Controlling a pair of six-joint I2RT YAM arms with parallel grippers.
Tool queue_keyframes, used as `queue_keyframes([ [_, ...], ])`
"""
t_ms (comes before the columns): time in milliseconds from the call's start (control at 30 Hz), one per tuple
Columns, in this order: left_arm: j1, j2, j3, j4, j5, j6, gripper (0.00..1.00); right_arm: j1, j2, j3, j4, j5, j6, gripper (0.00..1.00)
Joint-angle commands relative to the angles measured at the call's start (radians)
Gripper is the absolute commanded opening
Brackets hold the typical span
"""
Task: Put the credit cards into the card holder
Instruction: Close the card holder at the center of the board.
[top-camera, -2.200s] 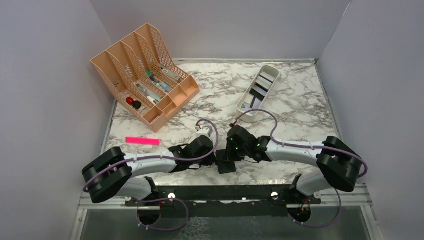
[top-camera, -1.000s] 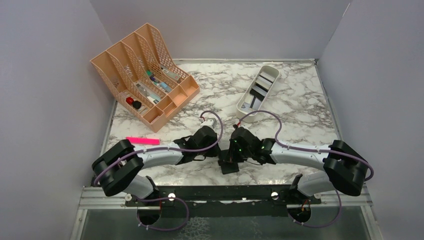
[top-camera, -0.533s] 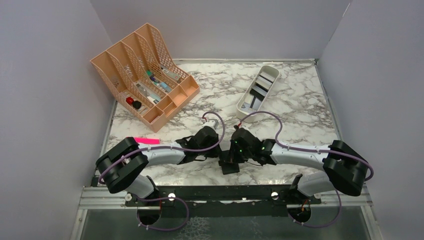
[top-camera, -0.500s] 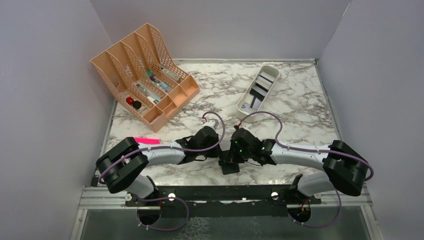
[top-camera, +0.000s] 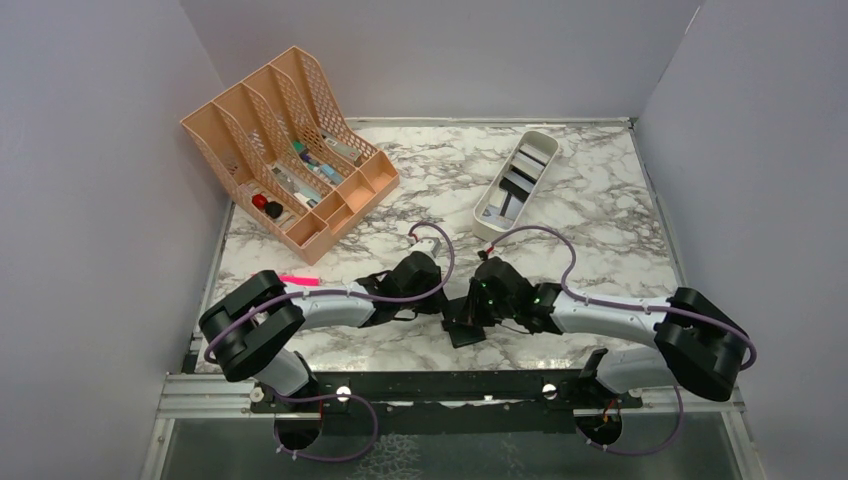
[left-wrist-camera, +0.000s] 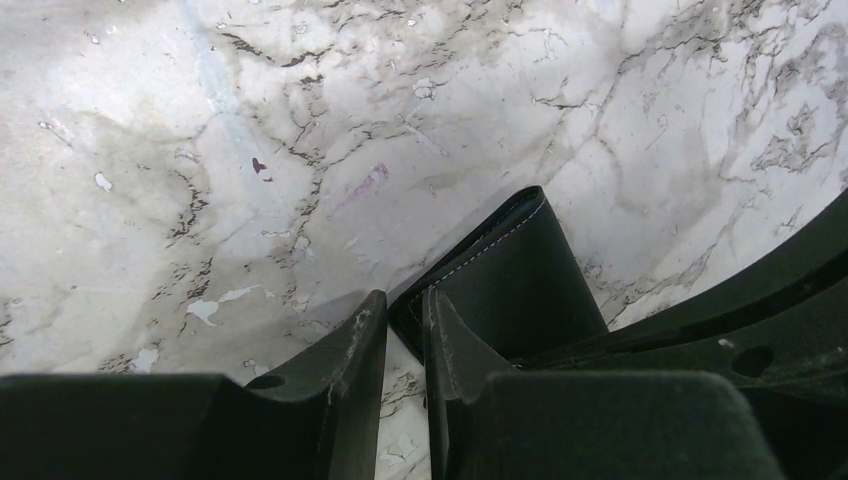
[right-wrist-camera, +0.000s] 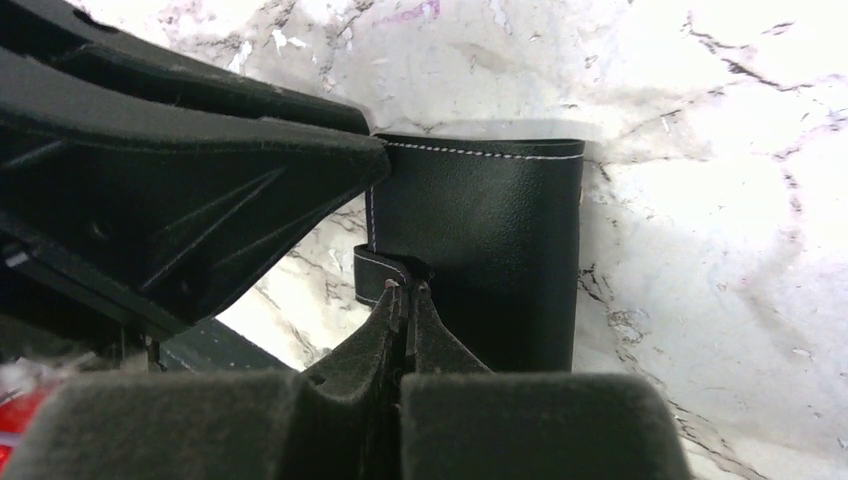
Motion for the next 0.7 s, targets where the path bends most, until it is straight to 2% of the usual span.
queue_keyframes([
  [0, 0.001, 0.013, 0.003, -0.074, -0.022, 0.026, 0.22, -0.006, -0.041, 0.017, -0.053, -0.030, -0.035, 0.01],
  [133, 0.001, 0.005, 0.009, -0.078, -0.026, 0.040, 0.22, -0.013, -0.057, 0.017, -0.072, 0.008, -0.032, 0.01],
  [667, -0.003, 0.011, 0.004, -0.041, 0.007, 0.034, 0.22, -0.046, -0.003, -0.004, 0.009, -0.044, -0.038, 0.01],
])
